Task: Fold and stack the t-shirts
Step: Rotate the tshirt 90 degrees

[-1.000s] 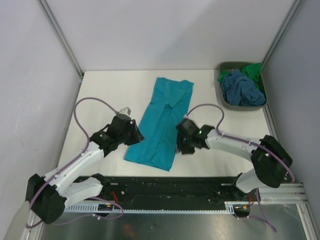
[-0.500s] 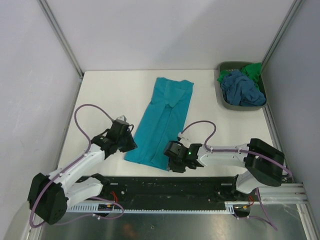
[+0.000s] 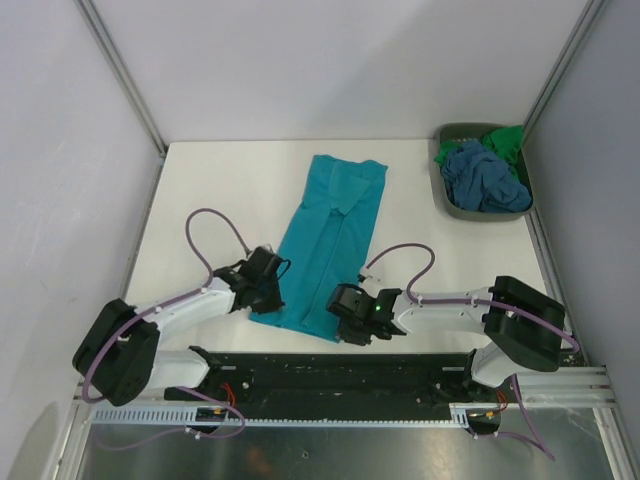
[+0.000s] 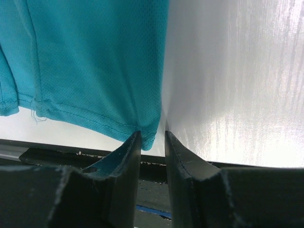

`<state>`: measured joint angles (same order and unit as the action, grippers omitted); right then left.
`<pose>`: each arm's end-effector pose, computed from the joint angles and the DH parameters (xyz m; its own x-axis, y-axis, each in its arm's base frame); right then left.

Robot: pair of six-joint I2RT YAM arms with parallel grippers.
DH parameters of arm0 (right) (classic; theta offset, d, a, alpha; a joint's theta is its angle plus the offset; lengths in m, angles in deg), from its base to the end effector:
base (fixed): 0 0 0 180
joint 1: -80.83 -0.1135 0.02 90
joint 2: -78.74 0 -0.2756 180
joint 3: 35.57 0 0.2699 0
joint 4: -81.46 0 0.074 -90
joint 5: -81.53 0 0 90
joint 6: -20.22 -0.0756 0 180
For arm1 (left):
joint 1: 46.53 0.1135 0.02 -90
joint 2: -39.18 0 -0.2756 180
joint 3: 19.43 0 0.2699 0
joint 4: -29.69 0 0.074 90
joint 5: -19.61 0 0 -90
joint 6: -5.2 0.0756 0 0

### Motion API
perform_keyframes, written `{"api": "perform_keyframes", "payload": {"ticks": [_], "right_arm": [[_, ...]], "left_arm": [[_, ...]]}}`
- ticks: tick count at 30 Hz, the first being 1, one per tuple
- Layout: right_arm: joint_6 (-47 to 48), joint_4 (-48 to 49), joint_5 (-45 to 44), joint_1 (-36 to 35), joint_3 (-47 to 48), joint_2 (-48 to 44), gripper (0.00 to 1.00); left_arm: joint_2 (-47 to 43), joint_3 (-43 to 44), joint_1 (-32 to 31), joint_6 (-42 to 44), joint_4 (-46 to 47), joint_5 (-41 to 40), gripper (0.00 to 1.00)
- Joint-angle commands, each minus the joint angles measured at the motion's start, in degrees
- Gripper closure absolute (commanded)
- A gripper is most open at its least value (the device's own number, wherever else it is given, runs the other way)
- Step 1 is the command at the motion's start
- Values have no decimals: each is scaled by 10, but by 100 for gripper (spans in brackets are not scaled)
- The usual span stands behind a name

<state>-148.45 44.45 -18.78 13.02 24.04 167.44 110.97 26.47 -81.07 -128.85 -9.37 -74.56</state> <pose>0.1295 0.2817 0.1222 -0.9342 0.2639 -0.2400 0.1650 0.9162 0.3651 0.2008 -0.1315 0.1221 -0.9119 -0.2142 -0.3501 -0.1307 0.9602 -0.2470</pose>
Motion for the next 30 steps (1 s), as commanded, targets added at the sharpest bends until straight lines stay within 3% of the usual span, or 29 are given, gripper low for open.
{"api": "perform_keyframes", "payload": {"ticks": [1,8,14,17,23,26,30], "right_arm": [[-3,-18,-34,-4,-5,7,71],[30,-54,-49,21,-16,-20,89],[68,-86,-50,69,-45,-75,91],[86,-116,-61,84,-51,-114,87],[125,-131,-41,100,-55,-169,68],[129,-130,-30,101,-61,-183,62],[132,-112,-11,109,-72,-176,61]], "left_arm": [[27,0,-36,-34,37,-5,93],[90,25,-98,-69,68,9,94],[134,72,-139,-83,72,14,94],[108,73,-141,-84,71,19,92],[-2,68,-144,-69,55,62,79],[-71,56,-142,-61,19,25,73],[-130,14,-115,-55,-16,-9,70]]}}
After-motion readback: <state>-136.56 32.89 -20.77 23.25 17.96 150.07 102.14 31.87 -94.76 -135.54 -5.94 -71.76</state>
